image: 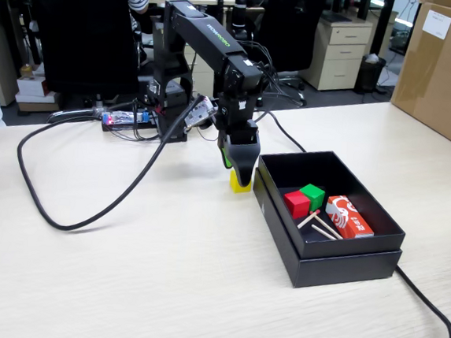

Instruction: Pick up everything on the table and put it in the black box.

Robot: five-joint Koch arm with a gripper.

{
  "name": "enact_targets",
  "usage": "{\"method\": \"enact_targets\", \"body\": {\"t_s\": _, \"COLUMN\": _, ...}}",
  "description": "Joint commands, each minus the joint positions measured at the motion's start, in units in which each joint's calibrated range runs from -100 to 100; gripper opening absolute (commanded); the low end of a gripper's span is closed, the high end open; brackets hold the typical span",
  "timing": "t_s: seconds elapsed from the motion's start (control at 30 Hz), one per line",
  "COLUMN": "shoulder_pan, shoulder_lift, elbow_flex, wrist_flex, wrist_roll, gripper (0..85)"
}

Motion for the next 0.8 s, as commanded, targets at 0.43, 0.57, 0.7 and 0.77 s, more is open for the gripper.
{"method": "enact_targets", "body": {"t_s": 0.43, "shoulder_pan": 1.3, "shoulder_lift": 3.4, "elbow_flex": 0.8, "wrist_flex": 1.0, "wrist_roll": 1.1, "gripper": 48.8}}
{"method": "enact_targets", "body": {"t_s": 0.57, "shoulder_pan": 1.3, "shoulder_lift": 4.8, "elbow_flex": 0.3, "wrist_flex": 1.1, "wrist_roll": 1.1, "gripper": 48.8}}
{"method": "enact_targets", "body": {"t_s": 0.7, "shoulder_pan": 1.3, "shoulder_lift": 6.5, "elbow_flex": -0.1, "wrist_flex": 1.8, "wrist_roll": 1.1, "gripper": 47.6}}
{"method": "enact_targets", "body": {"t_s": 0.77, "shoulder_pan": 1.3, "shoulder_lift": 7.4, "elbow_flex": -0.3, "wrist_flex": 2.0, "wrist_roll": 1.1, "gripper": 46.5}}
